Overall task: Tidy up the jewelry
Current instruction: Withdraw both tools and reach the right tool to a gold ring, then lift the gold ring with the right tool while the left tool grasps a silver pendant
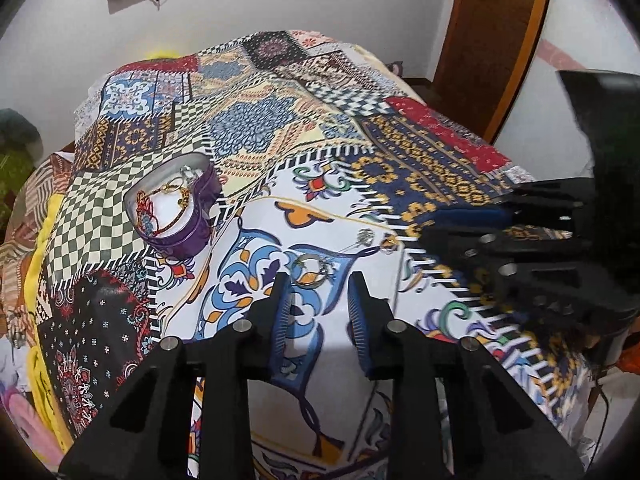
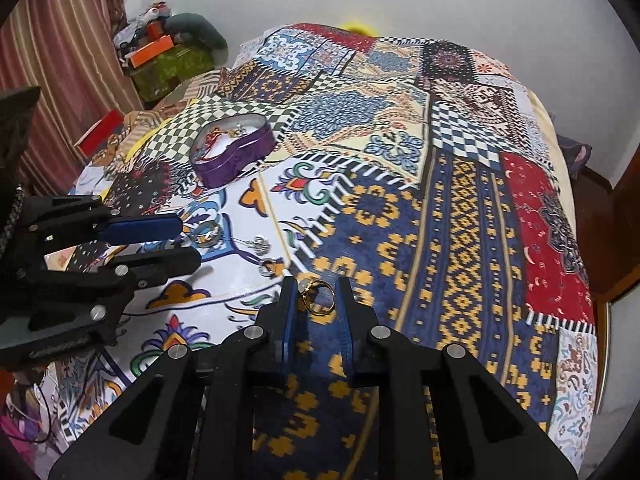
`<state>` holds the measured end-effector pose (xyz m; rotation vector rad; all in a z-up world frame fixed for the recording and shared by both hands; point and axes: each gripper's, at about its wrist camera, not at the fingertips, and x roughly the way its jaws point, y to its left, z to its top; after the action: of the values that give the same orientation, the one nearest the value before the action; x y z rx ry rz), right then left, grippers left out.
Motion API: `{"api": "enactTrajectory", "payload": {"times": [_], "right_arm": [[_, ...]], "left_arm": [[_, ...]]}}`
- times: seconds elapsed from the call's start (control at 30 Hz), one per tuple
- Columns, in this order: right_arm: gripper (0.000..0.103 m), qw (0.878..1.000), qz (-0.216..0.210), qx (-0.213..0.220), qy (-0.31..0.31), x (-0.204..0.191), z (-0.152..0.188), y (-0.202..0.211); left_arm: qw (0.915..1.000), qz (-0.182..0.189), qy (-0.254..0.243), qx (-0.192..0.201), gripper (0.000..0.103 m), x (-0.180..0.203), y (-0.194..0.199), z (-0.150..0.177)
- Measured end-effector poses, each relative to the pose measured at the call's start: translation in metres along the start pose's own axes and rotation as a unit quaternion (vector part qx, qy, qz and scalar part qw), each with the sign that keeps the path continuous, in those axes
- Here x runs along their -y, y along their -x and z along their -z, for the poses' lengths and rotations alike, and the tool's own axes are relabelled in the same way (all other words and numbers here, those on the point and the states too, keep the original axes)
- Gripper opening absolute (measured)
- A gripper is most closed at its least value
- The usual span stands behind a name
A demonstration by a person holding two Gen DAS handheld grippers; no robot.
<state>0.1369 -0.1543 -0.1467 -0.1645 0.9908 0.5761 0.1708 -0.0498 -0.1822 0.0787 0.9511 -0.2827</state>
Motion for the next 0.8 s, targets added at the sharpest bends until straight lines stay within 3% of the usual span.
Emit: {"api": "enactTrajectory", "payload": {"times": [0.23,0.8], "right_arm": [[0.017,1.0,0.0,0.007,-0.018,0.016,0.003,0.008],[0.017,0.999,-0.016,0.026,-0.045,0.034,0.005,0.019]], "left_arm": [[0.9999,0.006,0.012,-0.003,0.029,-0.006,-0.008,-0.002],[0.9981,0.01,-0.058,0.016,0.029,0.032,-0.009,-0.029]]}}
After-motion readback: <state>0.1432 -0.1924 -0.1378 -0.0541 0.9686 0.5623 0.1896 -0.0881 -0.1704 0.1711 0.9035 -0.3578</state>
